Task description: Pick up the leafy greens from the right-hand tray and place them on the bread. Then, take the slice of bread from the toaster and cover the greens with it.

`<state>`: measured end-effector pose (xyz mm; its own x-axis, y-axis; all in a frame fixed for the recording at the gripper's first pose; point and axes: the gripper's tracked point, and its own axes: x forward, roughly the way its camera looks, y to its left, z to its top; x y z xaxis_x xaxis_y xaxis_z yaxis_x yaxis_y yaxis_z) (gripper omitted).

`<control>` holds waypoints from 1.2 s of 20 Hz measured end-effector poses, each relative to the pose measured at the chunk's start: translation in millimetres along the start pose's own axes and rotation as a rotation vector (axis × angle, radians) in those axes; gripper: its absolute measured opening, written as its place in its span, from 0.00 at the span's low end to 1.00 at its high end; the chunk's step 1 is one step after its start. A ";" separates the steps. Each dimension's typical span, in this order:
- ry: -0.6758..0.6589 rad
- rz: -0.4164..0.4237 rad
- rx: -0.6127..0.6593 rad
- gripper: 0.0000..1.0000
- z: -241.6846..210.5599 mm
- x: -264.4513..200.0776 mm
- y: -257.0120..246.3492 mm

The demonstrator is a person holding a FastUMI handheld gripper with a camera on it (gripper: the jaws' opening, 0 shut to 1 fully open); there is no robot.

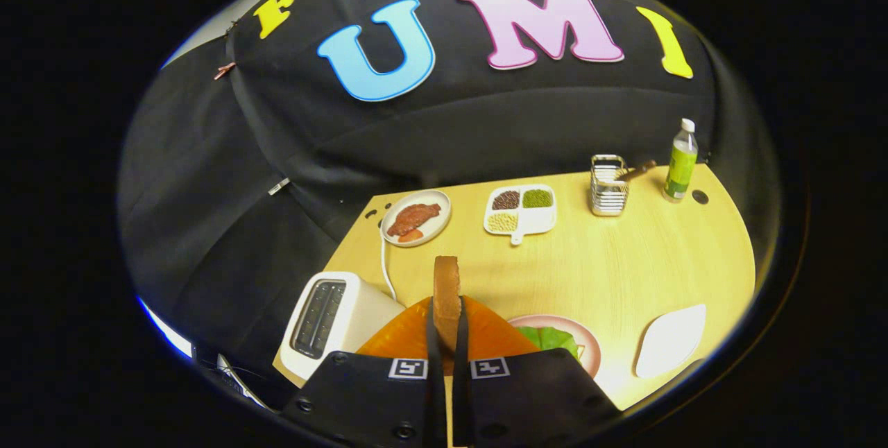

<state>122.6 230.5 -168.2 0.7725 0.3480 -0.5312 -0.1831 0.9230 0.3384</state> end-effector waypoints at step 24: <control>0.152 -0.222 0.137 0.31 -91.0 16.6 -125.6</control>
<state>103.1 135.3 -290.2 0.6828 0.1703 -0.7105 0.0715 0.9522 0.2969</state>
